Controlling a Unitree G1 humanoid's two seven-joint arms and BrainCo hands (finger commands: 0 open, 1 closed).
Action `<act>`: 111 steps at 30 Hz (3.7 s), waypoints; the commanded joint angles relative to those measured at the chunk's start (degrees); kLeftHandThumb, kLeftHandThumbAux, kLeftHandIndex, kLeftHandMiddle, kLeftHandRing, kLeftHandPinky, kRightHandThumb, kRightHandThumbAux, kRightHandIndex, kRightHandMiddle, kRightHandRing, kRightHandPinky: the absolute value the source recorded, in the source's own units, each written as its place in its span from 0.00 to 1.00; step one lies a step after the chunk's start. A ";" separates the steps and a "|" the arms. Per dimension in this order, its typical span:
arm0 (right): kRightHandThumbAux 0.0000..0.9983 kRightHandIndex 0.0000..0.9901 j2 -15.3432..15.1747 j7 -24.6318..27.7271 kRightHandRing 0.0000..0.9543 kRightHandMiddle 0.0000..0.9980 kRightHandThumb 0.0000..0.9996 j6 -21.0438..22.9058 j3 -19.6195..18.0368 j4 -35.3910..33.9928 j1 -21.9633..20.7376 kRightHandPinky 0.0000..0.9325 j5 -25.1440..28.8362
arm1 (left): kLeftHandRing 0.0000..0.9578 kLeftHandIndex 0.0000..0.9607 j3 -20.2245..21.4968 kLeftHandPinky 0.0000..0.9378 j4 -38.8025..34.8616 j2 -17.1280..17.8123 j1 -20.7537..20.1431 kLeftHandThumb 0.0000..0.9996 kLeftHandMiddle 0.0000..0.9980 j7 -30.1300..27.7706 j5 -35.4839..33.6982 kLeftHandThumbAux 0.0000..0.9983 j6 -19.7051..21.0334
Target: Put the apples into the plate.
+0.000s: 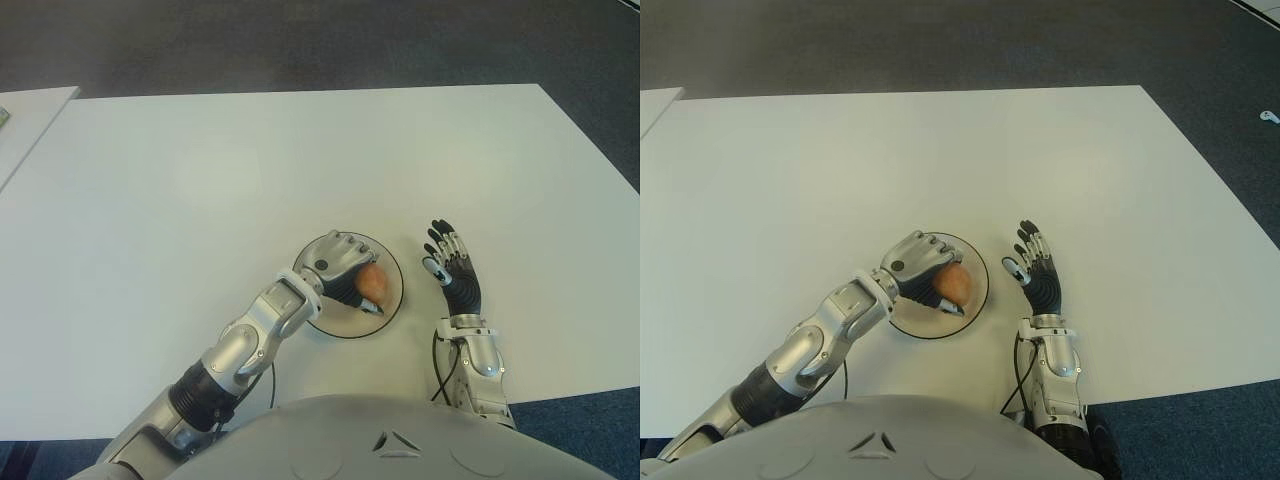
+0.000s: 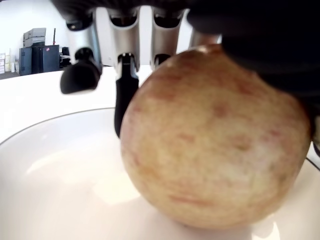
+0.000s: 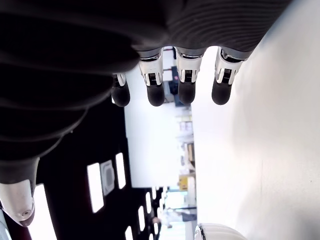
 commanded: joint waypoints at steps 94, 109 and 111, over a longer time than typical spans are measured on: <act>0.57 0.00 1.07 0.14 0.00 0.00 0.14 4.54 0.75 4.57 4.06 0.00 -0.87 | 0.00 0.00 15.73 0.00 -4.85 -0.48 13.39 0.14 0.00 22.22 -3.66 0.23 3.65; 0.56 0.00 1.24 0.33 0.00 0.00 0.14 5.09 0.90 4.17 4.61 0.00 -0.63 | 0.00 0.02 26.99 0.00 -6.10 -22.76 33.90 0.03 0.00 31.12 -46.50 0.29 -2.87; 0.57 0.00 1.30 0.43 0.00 0.00 0.14 4.95 0.83 4.33 4.56 0.00 -0.47 | 0.00 0.05 29.53 0.00 -2.42 -22.12 35.50 0.01 0.00 30.66 -51.02 0.28 -7.36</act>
